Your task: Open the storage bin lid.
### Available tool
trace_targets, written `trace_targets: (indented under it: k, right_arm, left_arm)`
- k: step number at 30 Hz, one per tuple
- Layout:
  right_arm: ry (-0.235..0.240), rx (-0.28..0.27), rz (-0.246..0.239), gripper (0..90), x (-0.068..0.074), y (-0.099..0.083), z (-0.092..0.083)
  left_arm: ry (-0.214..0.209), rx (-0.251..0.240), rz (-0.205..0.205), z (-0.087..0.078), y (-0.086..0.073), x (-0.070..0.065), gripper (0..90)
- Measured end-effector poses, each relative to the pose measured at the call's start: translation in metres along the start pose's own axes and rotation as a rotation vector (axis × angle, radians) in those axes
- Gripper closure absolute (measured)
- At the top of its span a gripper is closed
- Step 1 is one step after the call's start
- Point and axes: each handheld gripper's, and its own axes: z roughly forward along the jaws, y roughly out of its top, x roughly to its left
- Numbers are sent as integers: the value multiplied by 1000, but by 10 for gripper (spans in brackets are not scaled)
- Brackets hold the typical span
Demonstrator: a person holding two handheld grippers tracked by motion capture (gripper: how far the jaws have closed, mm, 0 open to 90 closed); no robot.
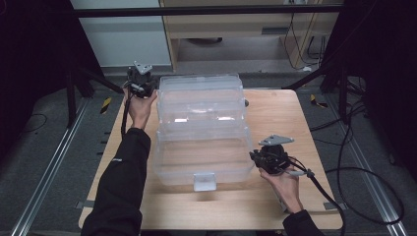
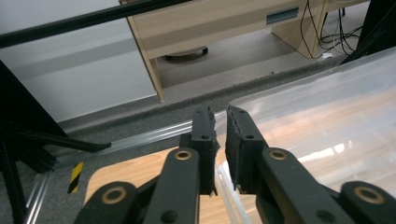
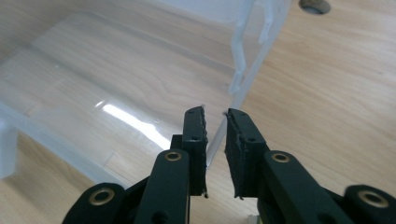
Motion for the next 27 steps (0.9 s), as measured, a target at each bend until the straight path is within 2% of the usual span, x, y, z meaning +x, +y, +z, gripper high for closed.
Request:
trace_targets:
  k: [2, 8, 9, 17, 27]
  right_arm:
    - [-6, 0, -8, 784, 0, 0, 0]
    - [19, -10, 2, 779, -3, -2, 0]
    - [27, -12, 10, 779, -3, -2, 0]
    - [47, -16, 25, 774, -6, -2, 0]
    - [56, -16, 22, 770, -7, -2, 0]
  left_arm:
    - [-5, -3, -7, -5, 1, 2, 792]
    - [-32, -12, -23, -21, -2, 6, 747]
    - [-49, -8, -29, -26, -3, 6, 738]
    - [-82, -11, -49, -54, -16, 11, 689]
    - [-105, -16, -9, -96, -37, 10, 653]
